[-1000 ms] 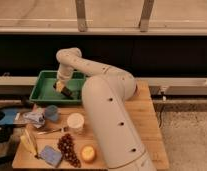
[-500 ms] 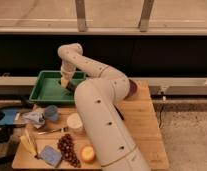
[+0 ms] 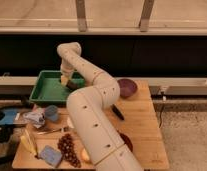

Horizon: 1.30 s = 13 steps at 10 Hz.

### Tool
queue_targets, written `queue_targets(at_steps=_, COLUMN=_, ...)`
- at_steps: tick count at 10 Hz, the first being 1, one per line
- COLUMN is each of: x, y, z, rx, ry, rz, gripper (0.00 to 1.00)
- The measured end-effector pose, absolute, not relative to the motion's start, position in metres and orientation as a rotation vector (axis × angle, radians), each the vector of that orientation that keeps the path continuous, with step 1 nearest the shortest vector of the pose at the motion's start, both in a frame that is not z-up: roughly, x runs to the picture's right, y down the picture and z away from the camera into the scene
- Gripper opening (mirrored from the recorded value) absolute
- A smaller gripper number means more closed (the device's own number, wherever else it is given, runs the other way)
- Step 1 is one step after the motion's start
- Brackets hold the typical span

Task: Wipe tray with eraser

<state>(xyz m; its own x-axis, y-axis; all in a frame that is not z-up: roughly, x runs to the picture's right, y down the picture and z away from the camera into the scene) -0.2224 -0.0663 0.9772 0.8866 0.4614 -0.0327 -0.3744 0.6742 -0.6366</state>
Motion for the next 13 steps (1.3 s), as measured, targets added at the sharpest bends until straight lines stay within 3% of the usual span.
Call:
queue_targets(at_steps=3, x=-0.233, y=-0.067, z=0.973, rx=-0.664, ry=-0.196, rz=0.441, gripper=0.0)
queue_targets(at_steps=9, x=-0.326, y=-0.06, z=0.96, rx=-0.643, ry=-0.432, rz=0.351, gripper=0.0)
queue_targets(at_steps=13, x=-0.303, y=-0.047, z=0.932, rx=-0.631, ry=-0.423, rz=0.364, gripper=0.0)
